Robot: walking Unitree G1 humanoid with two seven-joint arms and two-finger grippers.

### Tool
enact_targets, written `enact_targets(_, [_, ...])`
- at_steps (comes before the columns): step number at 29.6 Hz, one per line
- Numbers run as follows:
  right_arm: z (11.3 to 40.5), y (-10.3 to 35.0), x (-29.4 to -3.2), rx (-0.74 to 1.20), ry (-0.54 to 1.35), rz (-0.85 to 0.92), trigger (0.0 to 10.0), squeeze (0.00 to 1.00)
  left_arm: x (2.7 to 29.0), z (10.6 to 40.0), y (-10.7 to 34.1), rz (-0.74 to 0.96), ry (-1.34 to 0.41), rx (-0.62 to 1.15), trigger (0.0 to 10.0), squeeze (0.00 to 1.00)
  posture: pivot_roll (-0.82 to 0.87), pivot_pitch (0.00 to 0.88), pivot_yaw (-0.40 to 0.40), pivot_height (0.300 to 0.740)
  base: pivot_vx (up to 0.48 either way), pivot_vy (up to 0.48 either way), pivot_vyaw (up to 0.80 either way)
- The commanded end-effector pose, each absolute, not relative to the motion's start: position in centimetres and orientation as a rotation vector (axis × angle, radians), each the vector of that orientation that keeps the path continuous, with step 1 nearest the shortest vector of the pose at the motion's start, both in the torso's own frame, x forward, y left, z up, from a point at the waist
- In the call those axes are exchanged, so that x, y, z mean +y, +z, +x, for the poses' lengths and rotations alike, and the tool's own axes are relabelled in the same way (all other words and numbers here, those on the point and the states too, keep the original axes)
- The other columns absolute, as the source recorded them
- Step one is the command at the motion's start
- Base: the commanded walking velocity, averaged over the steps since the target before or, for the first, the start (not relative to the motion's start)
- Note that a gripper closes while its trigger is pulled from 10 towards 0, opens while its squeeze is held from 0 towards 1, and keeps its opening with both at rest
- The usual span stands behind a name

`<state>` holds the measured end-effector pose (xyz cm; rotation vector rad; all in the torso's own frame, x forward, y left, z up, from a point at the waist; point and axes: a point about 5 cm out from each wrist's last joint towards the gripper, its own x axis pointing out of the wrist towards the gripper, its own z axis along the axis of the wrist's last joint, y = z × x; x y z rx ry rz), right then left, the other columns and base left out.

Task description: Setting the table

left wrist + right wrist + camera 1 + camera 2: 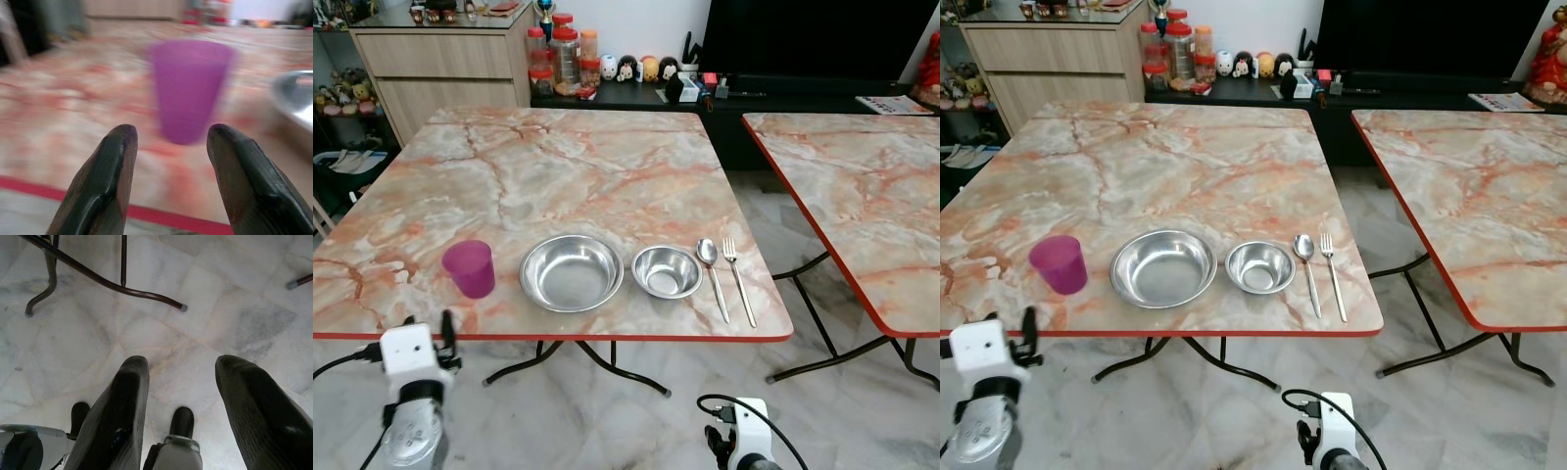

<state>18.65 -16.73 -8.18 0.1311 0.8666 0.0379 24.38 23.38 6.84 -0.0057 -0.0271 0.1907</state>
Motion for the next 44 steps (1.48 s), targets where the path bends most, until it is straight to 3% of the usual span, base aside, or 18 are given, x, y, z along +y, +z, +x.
enact_targets(1, [18.6, -8.2, -17.1, 0.869, 0.019, 0.132, 10.0, 0.0, 22.1, 24.8, 6.7, -0.11, 0.114, 0.012, 10.0, 0.0, 0.13, 0.0, -0.043, 0.74, 0.0, 0.0, 0.0])
enact_targets(15, [18.4, -8.3, -17.3, 0.88, 0.029, 0.109, 10.0, 0.0, 21.2, 26.6, 8.8, -0.406, 0.033, 0.03, 10.0, 0.0, 0.11, 0.0, -0.037, 0.74, 0.0, 0.0, 0.0])
enact_targets(25, [18.7, -8.2, -17.1, 0.877, 0.037, 0.102, 10.0, 0.0, 19.3, 29.5, 10.5, -0.377, -0.055, 0.067, 10.0, 0.0, 0.11, 0.0, -0.041, 0.74, 0.0, 0.0, 0.0])
enact_targets(43, [19.0, -8.0, -17.4, 0.874, 0.023, 0.104, 10.0, 0.0, 18.6, 30.9, 11.9, -0.297, -0.072, 0.077, 10.0, 0.0, 0.11, 0.0, -0.053, 0.74, 0.0, 0.0, 0.0])
enact_targets(44, [19.0, -8.0, -17.3, 0.873, 0.02, 0.106, 10.0, 0.0, 18.3, 31.1, 11.7, -0.3, -0.073, 0.084, 10.0, 1.0, 0.11, 0.0, -0.052, 0.74, 0.0, 0.0, 0.0])
